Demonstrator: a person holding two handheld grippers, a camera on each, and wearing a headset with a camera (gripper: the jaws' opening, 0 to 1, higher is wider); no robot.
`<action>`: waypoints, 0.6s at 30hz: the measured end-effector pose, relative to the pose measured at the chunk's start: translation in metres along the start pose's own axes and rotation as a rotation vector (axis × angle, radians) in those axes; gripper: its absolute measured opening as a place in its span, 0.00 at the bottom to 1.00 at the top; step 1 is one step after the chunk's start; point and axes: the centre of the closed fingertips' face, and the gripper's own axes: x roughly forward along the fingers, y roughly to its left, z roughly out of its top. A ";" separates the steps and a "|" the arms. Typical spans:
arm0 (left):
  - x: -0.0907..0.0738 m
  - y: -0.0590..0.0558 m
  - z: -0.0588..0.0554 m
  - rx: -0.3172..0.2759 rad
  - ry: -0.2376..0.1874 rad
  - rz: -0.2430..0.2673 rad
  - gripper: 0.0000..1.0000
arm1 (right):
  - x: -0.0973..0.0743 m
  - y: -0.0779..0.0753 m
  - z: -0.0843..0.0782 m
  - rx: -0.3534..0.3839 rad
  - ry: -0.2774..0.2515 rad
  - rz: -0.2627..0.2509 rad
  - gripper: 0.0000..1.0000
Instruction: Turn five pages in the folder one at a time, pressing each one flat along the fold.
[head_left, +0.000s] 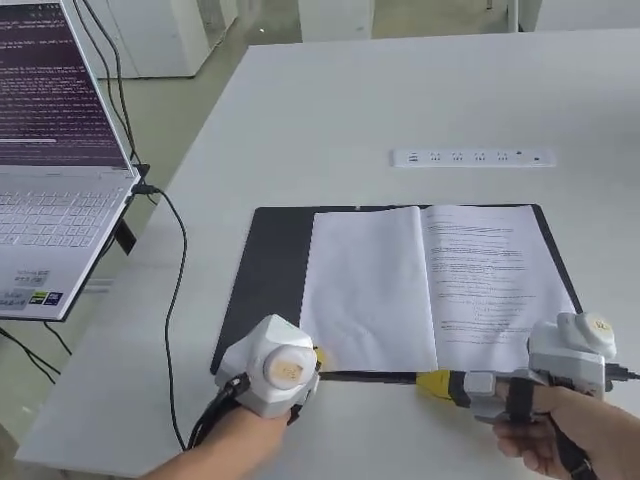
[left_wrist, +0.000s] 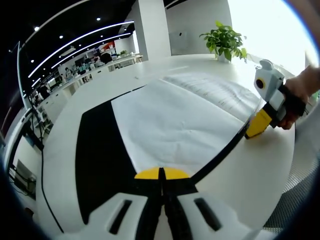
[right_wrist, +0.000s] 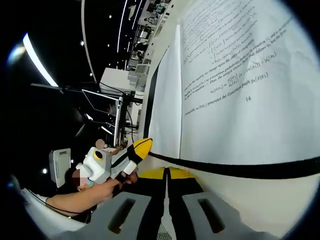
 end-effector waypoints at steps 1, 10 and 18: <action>0.000 0.000 0.000 -0.002 0.000 0.000 0.00 | -0.001 0.001 -0.001 0.006 -0.006 0.006 0.00; -0.002 0.001 0.002 -0.025 0.020 -0.011 0.00 | -0.027 0.035 0.001 -0.086 -0.080 0.027 0.00; -0.022 0.011 0.021 -0.063 -0.017 0.007 0.00 | -0.081 0.061 0.039 -0.227 -0.308 -0.057 0.00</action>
